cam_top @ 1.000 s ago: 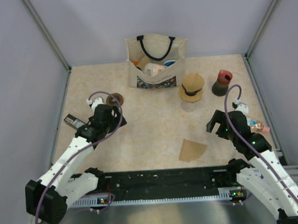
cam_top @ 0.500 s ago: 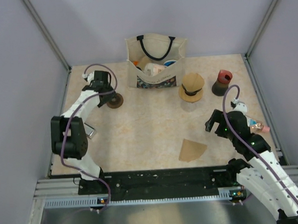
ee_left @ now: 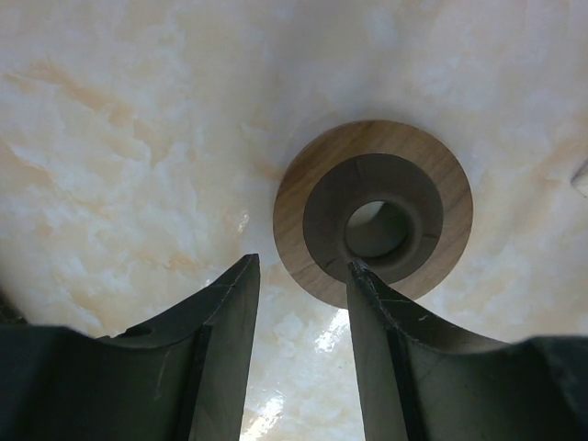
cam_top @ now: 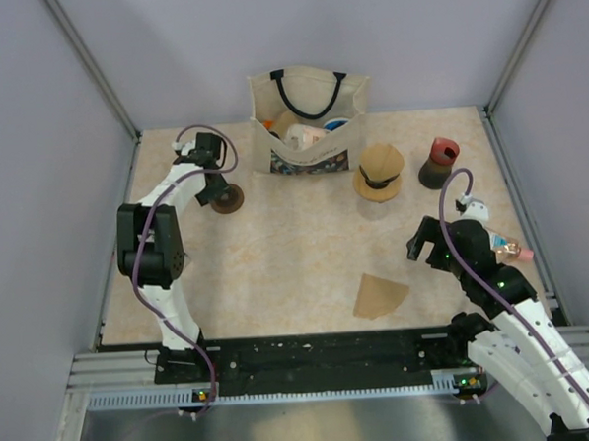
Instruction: Place the coffee filter in the dripper
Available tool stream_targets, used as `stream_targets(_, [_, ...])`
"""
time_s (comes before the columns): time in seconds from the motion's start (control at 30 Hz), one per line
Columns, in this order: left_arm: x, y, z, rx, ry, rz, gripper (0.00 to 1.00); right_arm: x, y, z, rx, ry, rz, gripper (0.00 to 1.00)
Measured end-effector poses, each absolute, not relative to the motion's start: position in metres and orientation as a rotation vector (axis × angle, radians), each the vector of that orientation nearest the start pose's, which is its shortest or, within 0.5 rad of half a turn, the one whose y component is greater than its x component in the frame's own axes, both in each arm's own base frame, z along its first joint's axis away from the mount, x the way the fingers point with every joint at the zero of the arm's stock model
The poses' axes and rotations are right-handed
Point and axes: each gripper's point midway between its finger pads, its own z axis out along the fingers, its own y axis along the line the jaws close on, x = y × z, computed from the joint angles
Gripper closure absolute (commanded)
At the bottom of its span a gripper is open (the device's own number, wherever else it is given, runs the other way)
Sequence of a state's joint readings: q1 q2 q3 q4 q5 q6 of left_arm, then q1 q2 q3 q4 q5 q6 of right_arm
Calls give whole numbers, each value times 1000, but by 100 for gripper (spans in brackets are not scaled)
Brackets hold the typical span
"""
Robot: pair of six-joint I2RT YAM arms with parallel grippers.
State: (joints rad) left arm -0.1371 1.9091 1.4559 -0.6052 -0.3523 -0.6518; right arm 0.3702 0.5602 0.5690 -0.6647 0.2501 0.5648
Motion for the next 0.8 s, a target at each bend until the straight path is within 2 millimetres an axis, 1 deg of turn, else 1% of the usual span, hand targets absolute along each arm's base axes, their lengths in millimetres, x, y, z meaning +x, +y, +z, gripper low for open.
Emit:
stream_targets(0.2, [448, -25, 54, -758, 2475, 163, 51, 210, 58, 136, 345, 2186, 240, 1])
stream_targets(0.33, [456, -29, 57, -748, 2464, 129, 51, 210, 58, 134, 345, 2187, 239, 1])
stream_targets(0.5, [457, -32, 46, -737, 2495, 118, 52, 210, 58, 133, 343, 2188, 238, 1])
stream_targets(0.57, [459, -32, 45, -739, 2500, 120, 55, 210, 58, 132, 343, 2190, 237, 1])
stream_targets(0.6, [460, -32, 45, -739, 2506, 123, 58, 210, 58, 132, 343, 2190, 237, 1])
stream_targets(0.67, [463, -33, 43, -741, 2514, 128, 61, 210, 58, 132, 343, 2189, 237, 1])
stream_targets(0.8, [469, -33, 40, -745, 2523, 134, 62, 210, 58, 132, 342, 2189, 237, 1])
